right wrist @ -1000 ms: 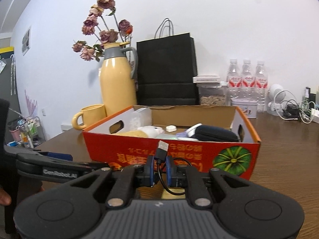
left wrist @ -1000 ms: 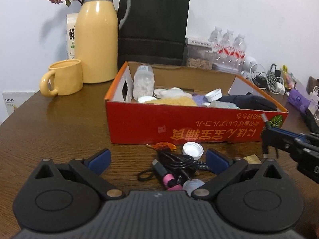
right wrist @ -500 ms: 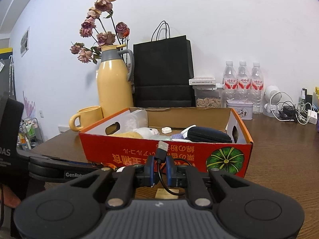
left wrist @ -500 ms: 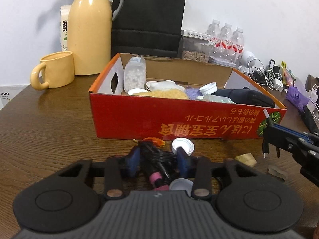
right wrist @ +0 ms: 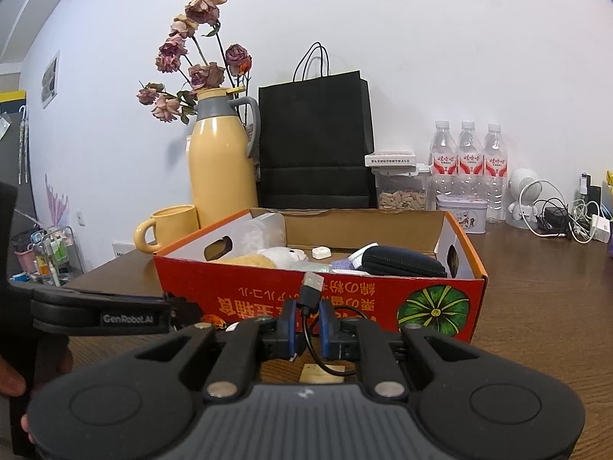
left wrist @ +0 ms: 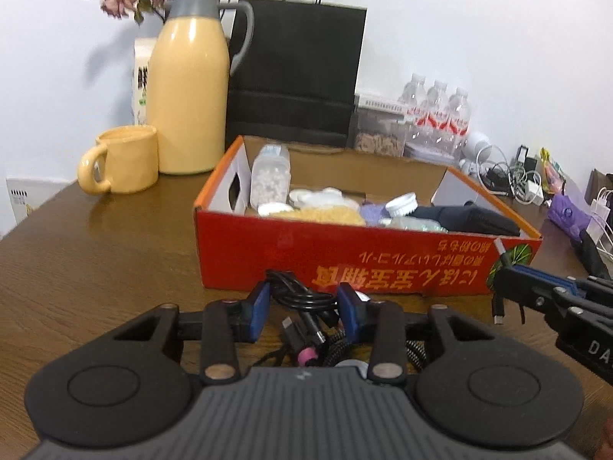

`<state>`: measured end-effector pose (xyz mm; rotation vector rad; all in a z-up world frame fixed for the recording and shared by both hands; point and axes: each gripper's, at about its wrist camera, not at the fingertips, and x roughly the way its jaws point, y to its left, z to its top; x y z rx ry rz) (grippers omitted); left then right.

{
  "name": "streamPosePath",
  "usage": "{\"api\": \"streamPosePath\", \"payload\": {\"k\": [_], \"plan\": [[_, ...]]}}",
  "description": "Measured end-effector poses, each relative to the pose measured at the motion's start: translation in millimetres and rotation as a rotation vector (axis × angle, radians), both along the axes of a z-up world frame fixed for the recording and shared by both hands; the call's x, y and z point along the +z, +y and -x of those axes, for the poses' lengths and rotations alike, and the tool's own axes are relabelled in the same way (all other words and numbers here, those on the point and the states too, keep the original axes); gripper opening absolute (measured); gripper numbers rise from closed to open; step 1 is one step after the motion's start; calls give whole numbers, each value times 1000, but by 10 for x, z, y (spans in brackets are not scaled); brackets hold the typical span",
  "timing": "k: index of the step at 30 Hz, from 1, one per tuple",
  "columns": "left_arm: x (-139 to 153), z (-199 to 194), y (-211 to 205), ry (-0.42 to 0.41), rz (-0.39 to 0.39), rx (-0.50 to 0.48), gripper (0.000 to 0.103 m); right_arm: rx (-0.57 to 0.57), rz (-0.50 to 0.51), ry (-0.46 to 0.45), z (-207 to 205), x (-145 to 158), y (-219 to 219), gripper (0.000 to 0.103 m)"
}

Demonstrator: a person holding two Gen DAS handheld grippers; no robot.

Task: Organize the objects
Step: 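Grasp the black cable loop with the left gripper while the right holds the plug, then lower the black cable into the box and open both grippers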

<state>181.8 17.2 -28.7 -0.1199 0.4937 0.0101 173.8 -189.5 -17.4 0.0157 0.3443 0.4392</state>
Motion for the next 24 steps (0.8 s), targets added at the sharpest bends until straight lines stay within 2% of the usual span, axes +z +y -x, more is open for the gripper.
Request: {"api": "streamPosePath", "payload": {"k": [6,12,19,24], "plan": [[229,137,-10,-94,-3,-22,39,12,-18,-46,28,122,-17,11],[486,53,-76,-149,-25,-45,39,9,-26,-88,-122,357,-23,11],[709,-243,-156,-197,-34,-54,39,-10,-4,-107,-507,572,59,11],[783,-569,-185,-202,-25,-41,39,-20,16,-97,-855,648,159,11]]}}
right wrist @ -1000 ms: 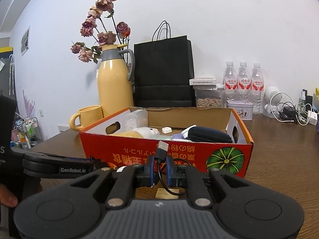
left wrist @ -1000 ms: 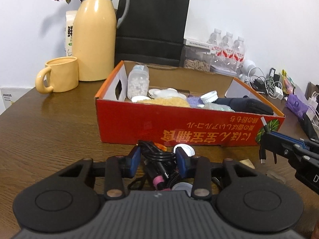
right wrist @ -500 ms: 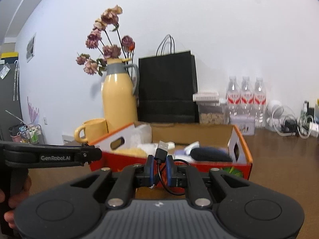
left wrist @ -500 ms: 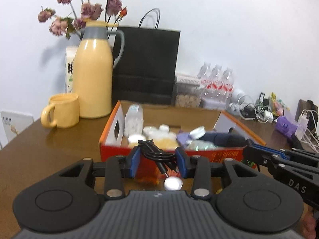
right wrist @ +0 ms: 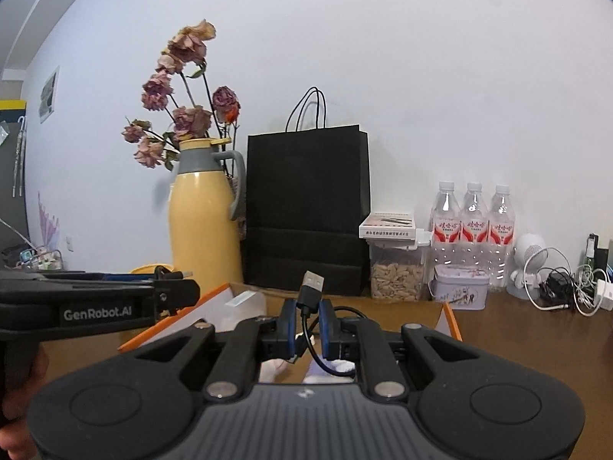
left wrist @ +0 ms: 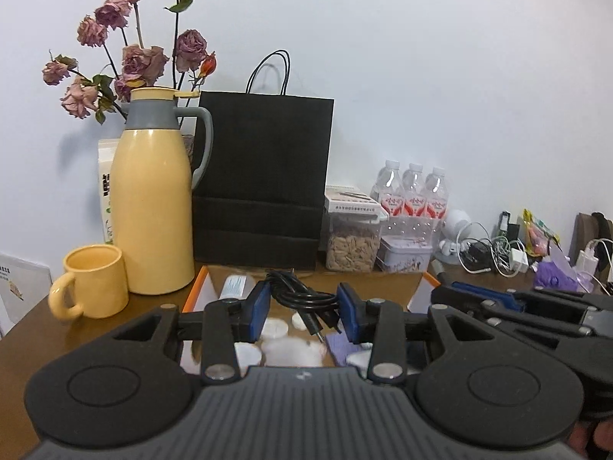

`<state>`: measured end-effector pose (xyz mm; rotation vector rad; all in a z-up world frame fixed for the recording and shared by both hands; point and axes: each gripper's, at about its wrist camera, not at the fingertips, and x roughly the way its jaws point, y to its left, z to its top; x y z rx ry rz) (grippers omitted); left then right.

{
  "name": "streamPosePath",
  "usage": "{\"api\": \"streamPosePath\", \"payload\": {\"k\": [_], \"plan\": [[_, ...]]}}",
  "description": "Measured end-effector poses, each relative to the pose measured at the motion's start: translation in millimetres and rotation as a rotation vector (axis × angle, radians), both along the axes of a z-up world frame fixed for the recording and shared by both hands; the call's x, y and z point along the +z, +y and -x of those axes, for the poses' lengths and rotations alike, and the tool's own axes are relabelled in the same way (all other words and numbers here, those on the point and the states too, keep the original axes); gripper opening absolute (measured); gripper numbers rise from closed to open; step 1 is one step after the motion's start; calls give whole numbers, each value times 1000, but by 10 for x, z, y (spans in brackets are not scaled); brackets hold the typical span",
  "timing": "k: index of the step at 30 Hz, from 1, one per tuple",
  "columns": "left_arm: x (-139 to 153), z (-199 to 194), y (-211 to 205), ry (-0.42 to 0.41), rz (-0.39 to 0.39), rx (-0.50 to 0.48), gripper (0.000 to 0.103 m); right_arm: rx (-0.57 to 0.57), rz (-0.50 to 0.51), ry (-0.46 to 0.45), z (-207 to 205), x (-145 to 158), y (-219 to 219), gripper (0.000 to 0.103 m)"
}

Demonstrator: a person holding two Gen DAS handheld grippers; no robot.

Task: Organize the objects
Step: 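Lower the black cable into the box and open both grippers, then move both grippers back toward the braided black cable with pink band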

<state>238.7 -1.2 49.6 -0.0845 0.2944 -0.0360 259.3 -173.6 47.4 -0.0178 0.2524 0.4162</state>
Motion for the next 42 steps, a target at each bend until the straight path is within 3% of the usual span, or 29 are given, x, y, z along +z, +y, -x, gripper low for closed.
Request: {"api": "streamPosePath", "payload": {"k": [6,13,26,27,29,30,31,33,34,42], "plan": [[34,-408,-20,5,19,35,39,-23,22,32,-388,-44,119,11],[-177,-699,-3,59,-2,53,39,-41,41,87,-631,-278,99,11],[-294,-722,-30,92,-47,47,40,-71,71,118,-647,-316,105,12],[-298,-719,-28,89,-51,54,45,-83,73,126,-652,-331,99,12],[-300,-713,-15,85,-53,69,75,-99,77,145,-671,-362,81,23],[-298,-704,-4,78,-51,78,103,-106,76,149,-677,-375,67,42],[-293,-689,12,58,-47,88,103,-114,76,149,-675,-378,58,66],[-281,-664,29,41,-44,119,103,-127,71,138,-671,-375,39,94],[-271,-669,42,47,-41,131,103,-129,66,133,-668,-369,27,100],[-273,-697,71,71,-28,141,103,-137,62,127,-648,-341,22,103]]}}
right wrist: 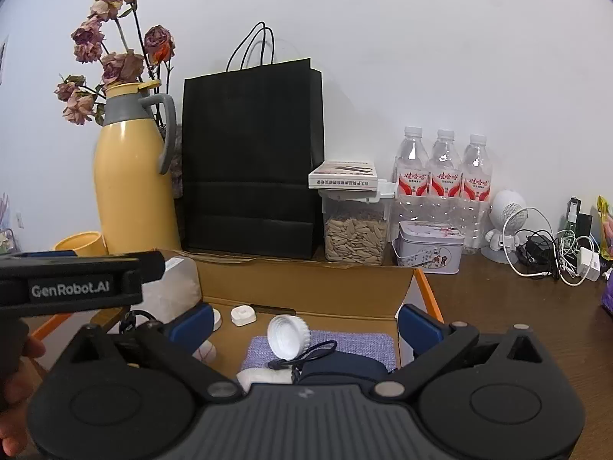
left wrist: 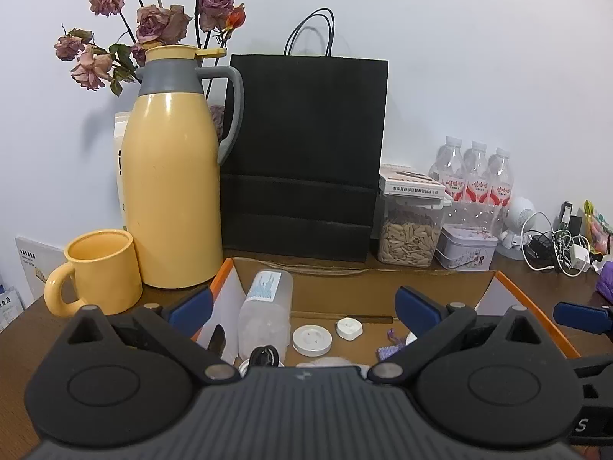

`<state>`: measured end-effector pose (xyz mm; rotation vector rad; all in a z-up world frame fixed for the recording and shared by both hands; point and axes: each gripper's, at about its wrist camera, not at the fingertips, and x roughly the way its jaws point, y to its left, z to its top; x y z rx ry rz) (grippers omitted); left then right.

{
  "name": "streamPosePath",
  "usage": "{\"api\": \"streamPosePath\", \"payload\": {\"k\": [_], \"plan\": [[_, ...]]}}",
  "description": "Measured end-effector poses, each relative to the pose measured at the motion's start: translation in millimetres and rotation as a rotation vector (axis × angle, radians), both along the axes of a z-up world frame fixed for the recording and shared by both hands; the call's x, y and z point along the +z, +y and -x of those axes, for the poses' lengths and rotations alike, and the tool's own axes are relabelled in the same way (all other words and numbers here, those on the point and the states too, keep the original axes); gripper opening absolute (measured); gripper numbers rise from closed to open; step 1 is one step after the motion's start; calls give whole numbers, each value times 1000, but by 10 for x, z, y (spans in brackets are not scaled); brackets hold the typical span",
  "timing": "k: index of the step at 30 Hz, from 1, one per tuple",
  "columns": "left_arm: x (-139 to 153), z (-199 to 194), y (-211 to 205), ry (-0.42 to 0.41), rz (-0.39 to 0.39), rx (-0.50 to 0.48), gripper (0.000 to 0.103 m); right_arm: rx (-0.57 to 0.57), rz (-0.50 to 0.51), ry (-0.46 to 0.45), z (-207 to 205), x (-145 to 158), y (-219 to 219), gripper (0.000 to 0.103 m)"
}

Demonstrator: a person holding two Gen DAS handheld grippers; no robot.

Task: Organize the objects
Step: 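Move both grippers back toward the braided black cable with pink band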

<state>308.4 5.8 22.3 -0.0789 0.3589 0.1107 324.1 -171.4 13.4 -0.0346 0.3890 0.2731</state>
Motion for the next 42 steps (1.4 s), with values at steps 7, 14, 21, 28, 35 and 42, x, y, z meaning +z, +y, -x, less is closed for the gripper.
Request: {"api": "streamPosePath", "payload": {"k": [7,14,21,28,35,42], "plan": [[24,22,29,7,8,0,103,-4,-3,-9,26,30,-6,103],[118,163,64,-11,10,-5,103,-3,1,-31,150,99,-61,103],[200,424,36,-30,-11,-35,103,20,6,-54,373,181,-123,103],[206,771,94,-29,-19,-60,103,33,3,-63,695,194,-216,103],[155,1073,183,6,-44,-66,103,50,15,-37,1080,119,-326,103],[43,1327,245,59,-54,-67,103,45,33,19,1411,-81,-454,103]]}}
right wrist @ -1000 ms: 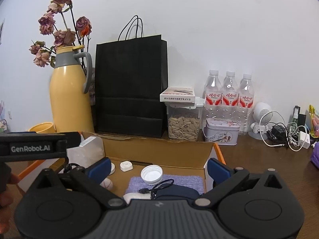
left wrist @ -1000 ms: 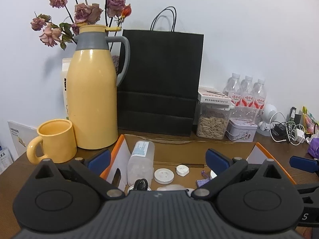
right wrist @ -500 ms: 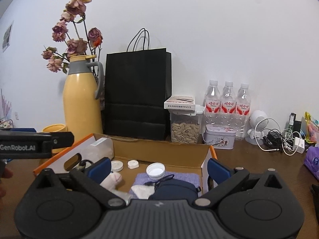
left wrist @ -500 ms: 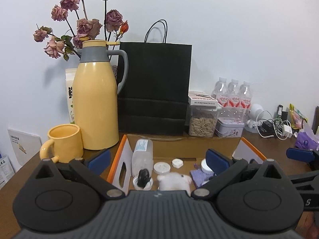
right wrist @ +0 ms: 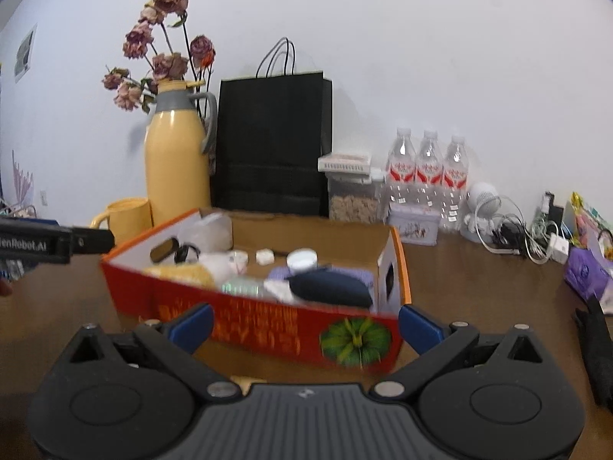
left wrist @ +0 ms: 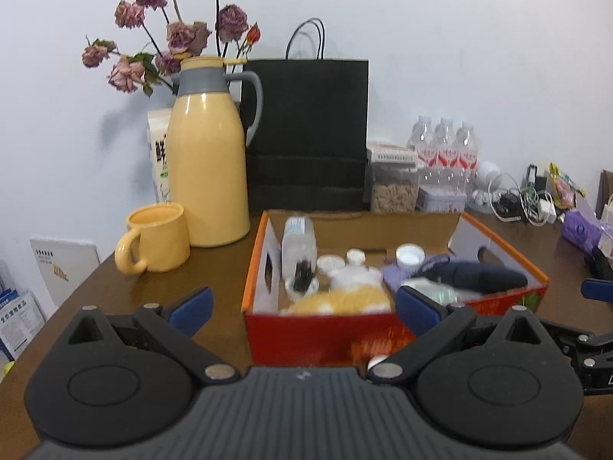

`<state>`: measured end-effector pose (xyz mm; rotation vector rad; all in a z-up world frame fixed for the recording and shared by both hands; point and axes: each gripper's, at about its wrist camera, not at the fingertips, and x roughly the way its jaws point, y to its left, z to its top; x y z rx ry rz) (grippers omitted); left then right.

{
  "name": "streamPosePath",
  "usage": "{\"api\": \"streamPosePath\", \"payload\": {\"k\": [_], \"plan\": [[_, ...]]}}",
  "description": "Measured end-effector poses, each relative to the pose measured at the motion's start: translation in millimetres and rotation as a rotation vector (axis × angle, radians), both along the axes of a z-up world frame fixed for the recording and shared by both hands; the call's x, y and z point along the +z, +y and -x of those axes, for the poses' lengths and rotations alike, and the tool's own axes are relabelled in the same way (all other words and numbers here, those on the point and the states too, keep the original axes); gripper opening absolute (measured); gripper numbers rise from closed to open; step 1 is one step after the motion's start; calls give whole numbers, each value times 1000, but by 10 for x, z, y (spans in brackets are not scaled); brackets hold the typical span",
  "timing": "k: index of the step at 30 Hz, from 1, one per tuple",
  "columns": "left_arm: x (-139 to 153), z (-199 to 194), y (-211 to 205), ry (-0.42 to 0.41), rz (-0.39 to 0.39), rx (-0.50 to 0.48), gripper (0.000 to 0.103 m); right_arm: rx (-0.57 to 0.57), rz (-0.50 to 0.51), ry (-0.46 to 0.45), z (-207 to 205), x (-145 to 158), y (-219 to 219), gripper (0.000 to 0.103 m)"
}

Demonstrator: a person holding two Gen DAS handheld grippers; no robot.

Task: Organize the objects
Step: 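Move both grippers back toward the braided black cable with pink band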

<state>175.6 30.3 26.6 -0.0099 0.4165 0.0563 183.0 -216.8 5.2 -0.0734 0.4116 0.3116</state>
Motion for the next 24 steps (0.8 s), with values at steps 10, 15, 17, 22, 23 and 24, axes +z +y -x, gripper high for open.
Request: {"api": "streamPosePath", "payload": {"k": [10,15,17,22,23,24], "plan": [[-232,273,-35,107,0,-6,103,-36,-4,77,177,-338,-154,103],[-312,307,-85,175,13,-17,103,-45,26,68,188,-402,-119,103],[-340,281,-125,202,12,-27,103,-47,26,69,197,-400,-121,103],[-419,208,-319,262,7,-83,103,-70,-1,70,186,-388,-173,103],[-434,195,-357,267,1,-91,103,-74,-5,71,184,-388,-183,103],[-449,186,-396,272,-7,-101,103,-77,-9,72,179,-386,-188,103]]}}
